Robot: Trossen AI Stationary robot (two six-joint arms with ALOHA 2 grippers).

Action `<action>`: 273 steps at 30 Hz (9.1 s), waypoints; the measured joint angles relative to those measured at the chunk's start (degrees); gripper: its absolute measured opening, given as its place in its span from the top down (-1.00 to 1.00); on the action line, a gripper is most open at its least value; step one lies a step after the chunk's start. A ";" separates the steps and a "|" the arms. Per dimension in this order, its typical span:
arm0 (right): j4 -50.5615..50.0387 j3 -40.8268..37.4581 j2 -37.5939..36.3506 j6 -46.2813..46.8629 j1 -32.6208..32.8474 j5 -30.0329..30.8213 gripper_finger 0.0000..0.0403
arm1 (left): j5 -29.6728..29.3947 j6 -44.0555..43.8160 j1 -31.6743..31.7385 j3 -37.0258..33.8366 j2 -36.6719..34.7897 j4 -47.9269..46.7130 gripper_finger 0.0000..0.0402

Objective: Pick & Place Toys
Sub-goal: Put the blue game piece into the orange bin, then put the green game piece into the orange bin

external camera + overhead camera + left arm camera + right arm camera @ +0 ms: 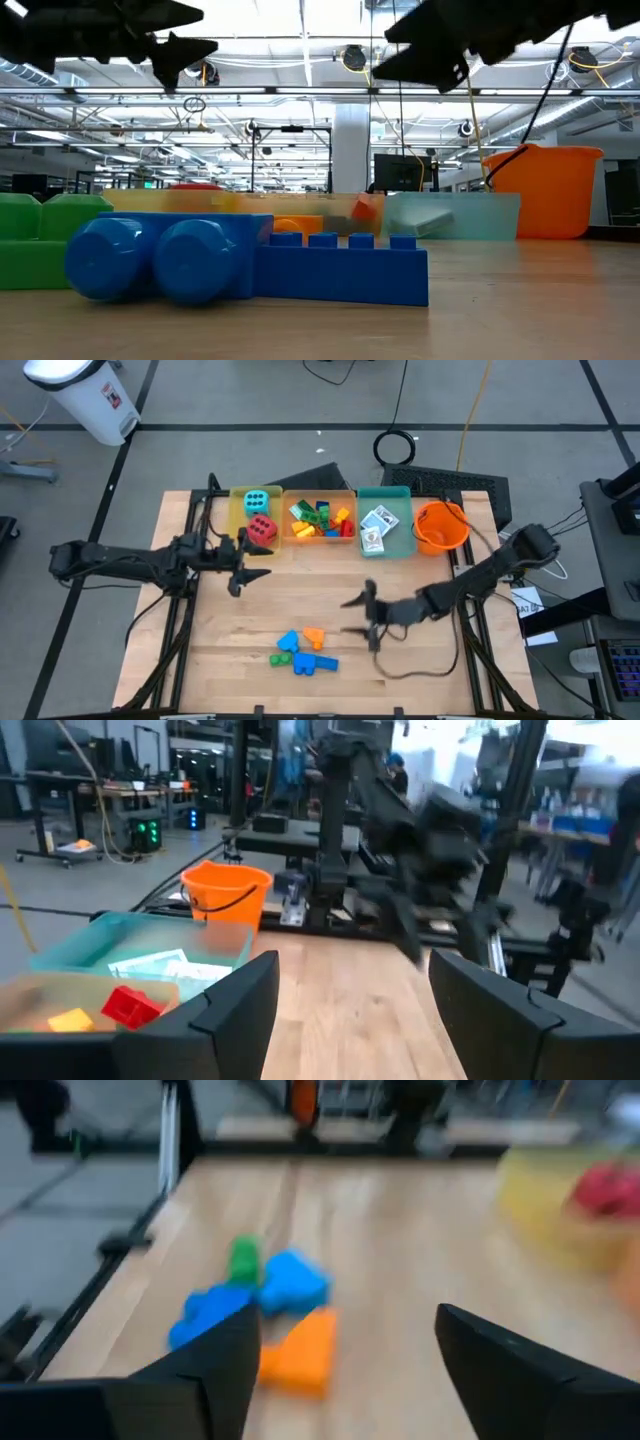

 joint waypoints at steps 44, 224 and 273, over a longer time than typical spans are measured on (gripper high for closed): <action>-9.86 18.99 29.97 7.98 9.11 -5.27 0.41 | -0.25 -5.94 0.03 -1.14 -1.39 -0.57 -0.29; 4.65 -10.75 -4.55 -16.58 -38.01 -21.10 -0.03 | -24.03 -8.63 22.62 24.82 54.66 1.03 -0.94; 17.94 -10.65 -4.53 -6.95 -9.80 -14.62 -0.13 | -10.05 -18.26 -24.37 24.82 34.02 -14.21 -0.46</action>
